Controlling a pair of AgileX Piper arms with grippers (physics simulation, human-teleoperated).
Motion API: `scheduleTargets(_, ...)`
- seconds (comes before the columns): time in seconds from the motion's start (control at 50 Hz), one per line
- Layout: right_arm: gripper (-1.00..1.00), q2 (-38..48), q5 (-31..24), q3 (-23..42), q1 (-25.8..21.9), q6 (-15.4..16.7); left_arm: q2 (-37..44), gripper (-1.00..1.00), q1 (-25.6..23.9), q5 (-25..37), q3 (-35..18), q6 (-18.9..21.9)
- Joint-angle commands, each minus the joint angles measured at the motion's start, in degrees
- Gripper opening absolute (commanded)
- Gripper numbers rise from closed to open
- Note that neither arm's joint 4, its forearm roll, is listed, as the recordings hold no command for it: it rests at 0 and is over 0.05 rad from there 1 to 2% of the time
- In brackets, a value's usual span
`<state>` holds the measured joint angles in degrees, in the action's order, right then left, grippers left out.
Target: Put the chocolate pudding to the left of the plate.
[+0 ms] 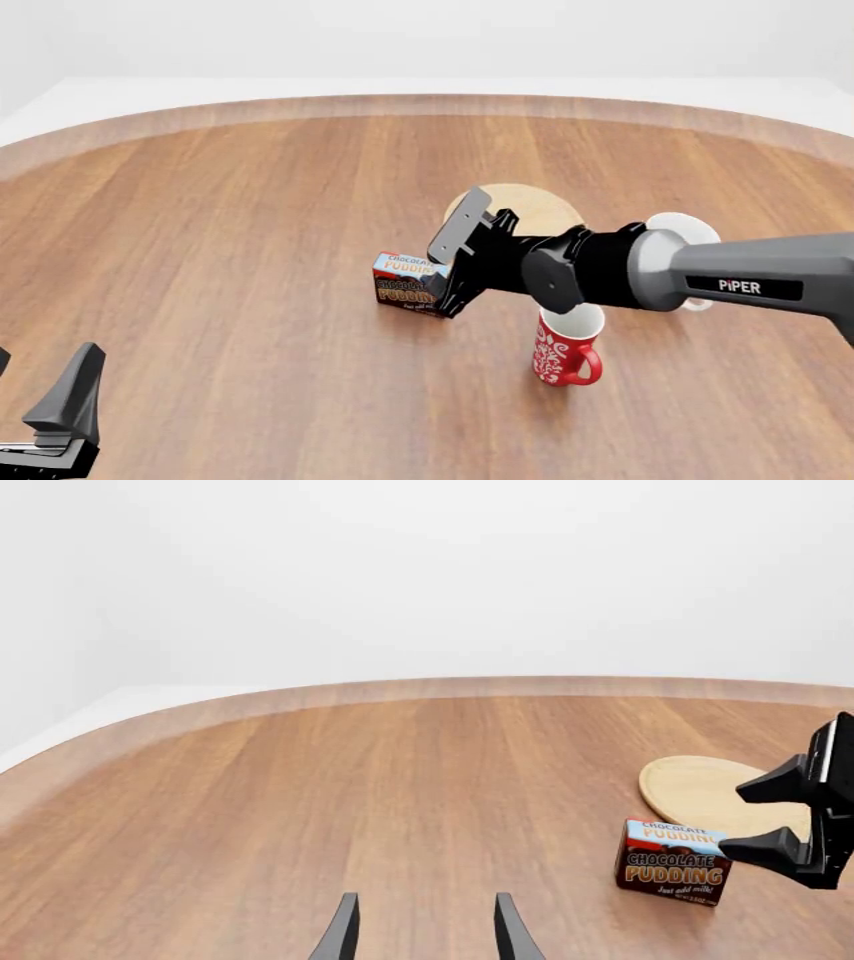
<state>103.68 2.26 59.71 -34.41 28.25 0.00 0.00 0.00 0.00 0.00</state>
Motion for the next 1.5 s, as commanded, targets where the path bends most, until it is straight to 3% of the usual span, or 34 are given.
scheduleTargets(0.02, 1.00, 4.10, 1.74, 1.15, 0.68, -0.87, 0.00, 1.00, 0.00, 0.00, 0.00, 0.00)
scheduleTargets(1.5, 1.00, 8.65, 4.78, 1.31, -0.88, -2.60, 0.00, 1.00, 0.00, 0.00, 0.00, 0.00)
